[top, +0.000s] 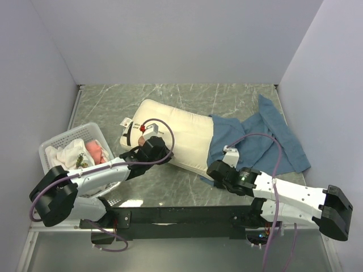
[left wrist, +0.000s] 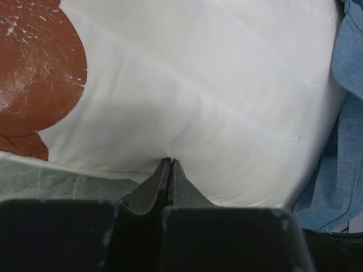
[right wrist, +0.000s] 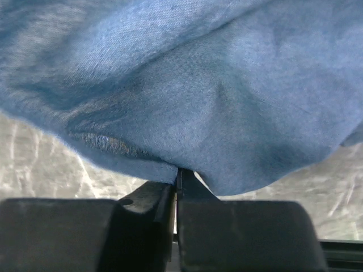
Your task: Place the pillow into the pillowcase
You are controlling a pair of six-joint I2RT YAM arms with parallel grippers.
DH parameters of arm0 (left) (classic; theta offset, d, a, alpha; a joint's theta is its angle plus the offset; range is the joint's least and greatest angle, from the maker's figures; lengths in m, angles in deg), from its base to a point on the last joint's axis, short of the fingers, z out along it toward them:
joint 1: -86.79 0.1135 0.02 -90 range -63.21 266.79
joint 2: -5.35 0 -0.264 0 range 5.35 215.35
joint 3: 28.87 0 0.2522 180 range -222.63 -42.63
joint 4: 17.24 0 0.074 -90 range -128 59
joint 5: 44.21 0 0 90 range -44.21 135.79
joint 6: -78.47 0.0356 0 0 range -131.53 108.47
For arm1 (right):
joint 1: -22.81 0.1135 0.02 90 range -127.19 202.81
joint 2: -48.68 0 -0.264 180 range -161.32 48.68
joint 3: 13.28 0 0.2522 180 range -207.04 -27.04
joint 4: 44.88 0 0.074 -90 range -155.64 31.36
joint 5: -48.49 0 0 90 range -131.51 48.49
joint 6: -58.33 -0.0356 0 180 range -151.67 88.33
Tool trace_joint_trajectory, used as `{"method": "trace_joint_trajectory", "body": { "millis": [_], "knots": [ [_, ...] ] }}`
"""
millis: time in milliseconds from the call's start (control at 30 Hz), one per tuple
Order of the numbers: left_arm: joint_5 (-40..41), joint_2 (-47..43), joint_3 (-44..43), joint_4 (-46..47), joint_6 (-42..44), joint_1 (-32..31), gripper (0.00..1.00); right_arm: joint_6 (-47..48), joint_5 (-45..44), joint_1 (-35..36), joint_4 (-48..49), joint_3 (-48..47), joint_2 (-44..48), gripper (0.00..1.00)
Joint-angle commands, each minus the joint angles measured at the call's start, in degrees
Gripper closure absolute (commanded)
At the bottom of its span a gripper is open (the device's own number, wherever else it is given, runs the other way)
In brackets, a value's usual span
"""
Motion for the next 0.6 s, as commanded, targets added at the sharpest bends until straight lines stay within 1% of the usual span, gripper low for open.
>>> {"method": "trace_joint_trajectory", "body": {
  "millis": [0, 33, 100, 133, 200, 333, 400, 467, 500, 533, 567],
  "knots": [
    [2.33, -0.83, -2.78, 3.34, 1.10, 0.98, 0.99, 2.33, 2.78, 2.14, 1.01, -5.72, -2.54, 1.00],
    [2.77, -0.39, -3.48, 2.82, 1.19, 1.07, 0.99, 4.60, 4.44, 3.02, 1.19, -8.87, -2.80, 1.00],
    [2.95, 1.37, -5.50, 2.73, 1.28, 1.07, 0.99, 5.67, 6.65, 6.17, -0.47, -12.31, -3.85, 1.00],
    [2.86, 1.89, -5.95, 2.99, 1.19, 1.07, 0.99, 5.85, 6.22, 7.67, -1.18, -15.37, -4.30, 1.00],
    [2.86, 3.65, -6.83, 3.87, 0.49, 1.07, 0.99, 6.29, 7.00, 9.26, -2.06, -17.59, -5.09, 1.00],
    [0.76, 6.38, -7.80, 6.33, -0.74, 1.07, 0.99, 9.10, 9.12, 8.74, 1.27, -19.97, -6.58, 1.00],
    [0.05, 7.00, -7.62, 8.00, -1.36, 0.72, 0.99, 11.20, 9.56, 7.52, 1.97, -21.64, -9.90, 1.00],
    [-0.21, 6.65, -7.27, 8.27, -2.23, -0.07, 0.99, 13.31, 13.67, 2.61, 4.69, -22.18, -12.02, 1.00],
    [-0.30, 6.47, -7.01, 8.79, -2.41, -0.33, 0.99, 15.50, 16.30, 0.41, 8.97, -21.65, -13.86, 1.00],
    [-0.65, 6.12, -6.83, 9.14, -3.02, -1.12, 0.99, 16.13, 20.59, -4.31, 11.19, -20.34, -14.75, 1.00],
    [-0.91, 6.03, -6.13, 9.58, -3.38, -1.73, 0.99, 16.57, 21.68, -5.66, 13.03, -19.89, -16.59, 1.00]
  ]
}}
